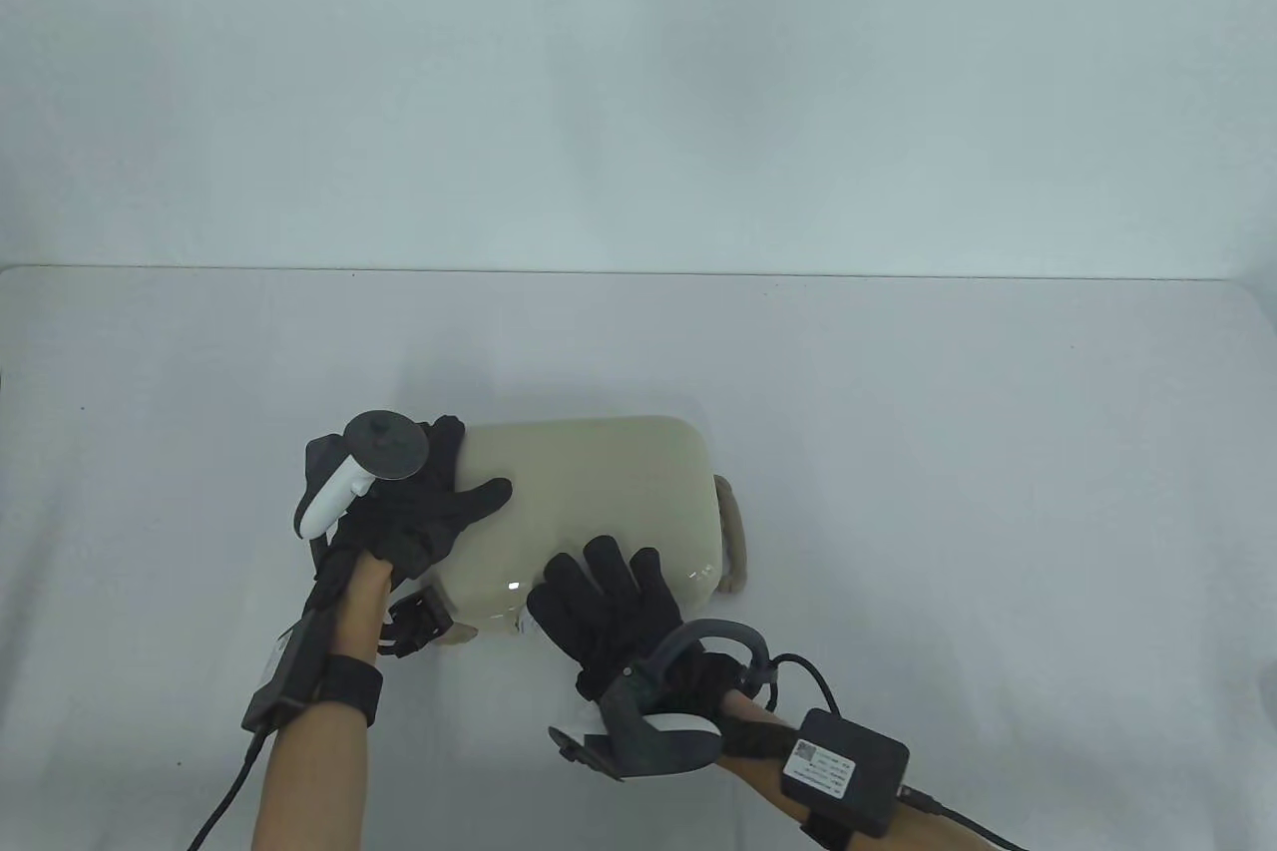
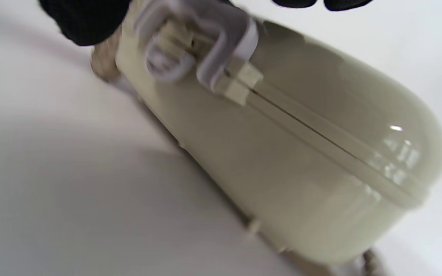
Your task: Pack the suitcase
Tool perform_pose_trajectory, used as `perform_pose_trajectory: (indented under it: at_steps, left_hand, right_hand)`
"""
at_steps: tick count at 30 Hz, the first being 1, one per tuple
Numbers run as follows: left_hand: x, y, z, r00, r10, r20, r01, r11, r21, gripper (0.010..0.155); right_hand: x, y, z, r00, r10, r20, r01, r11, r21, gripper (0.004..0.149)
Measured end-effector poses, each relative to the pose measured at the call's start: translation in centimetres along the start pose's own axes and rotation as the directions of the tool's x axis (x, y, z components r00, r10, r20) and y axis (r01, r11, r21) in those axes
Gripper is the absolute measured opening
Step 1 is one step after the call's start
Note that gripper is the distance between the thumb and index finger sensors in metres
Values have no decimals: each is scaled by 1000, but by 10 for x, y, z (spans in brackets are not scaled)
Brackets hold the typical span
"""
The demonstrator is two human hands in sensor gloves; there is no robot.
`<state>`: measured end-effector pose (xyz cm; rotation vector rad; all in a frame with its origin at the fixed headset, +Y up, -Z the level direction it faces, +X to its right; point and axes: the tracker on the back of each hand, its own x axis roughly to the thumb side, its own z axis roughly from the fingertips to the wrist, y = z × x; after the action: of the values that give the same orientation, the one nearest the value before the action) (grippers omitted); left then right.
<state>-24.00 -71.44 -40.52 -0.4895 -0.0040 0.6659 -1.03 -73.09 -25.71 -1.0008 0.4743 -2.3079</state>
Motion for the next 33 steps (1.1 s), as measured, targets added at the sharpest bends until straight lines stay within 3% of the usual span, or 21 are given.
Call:
perform_pose_trajectory:
  at_steps: [3, 5, 9, 13, 19, 28, 33]
  left_hand:
    - [-2, -1, 0, 1000, 23, 8, -23, 1000, 6, 99]
    - [-3, -1, 0, 999, 40, 19, -40, 999, 8, 99]
    - [-5, -1, 0, 996, 74, 44, -75, 997, 19, 99]
    - [-7, -1, 0, 995, 86, 48, -87, 996, 16, 98]
    - [-7, -1, 0, 993, 102, 57, -102, 995, 9, 97]
    - [-6, 0, -2, 995, 79, 64, -80, 997, 17, 97]
    - [-4, 3, -4, 997, 57, 59, -57, 998, 0, 96]
  right_hand:
    - [13, 17, -13, 991, 133, 11, -133, 991, -7, 110]
    - [15, 21, -15, 976, 217, -14, -218, 973, -81, 111]
    - [15, 29, -13, 970, 235, -54, -241, 958, -156, 108]
    - [10, 27, -12, 983, 180, -43, -185, 972, -145, 98]
    - [-7, 14, -12, 999, -7, -43, 1, 990, -142, 67]
    - [-11, 17, -15, 998, -20, -61, 6, 977, -214, 57]
    - [-19, 8, -18, 997, -73, -40, 67, 987, -145, 60]
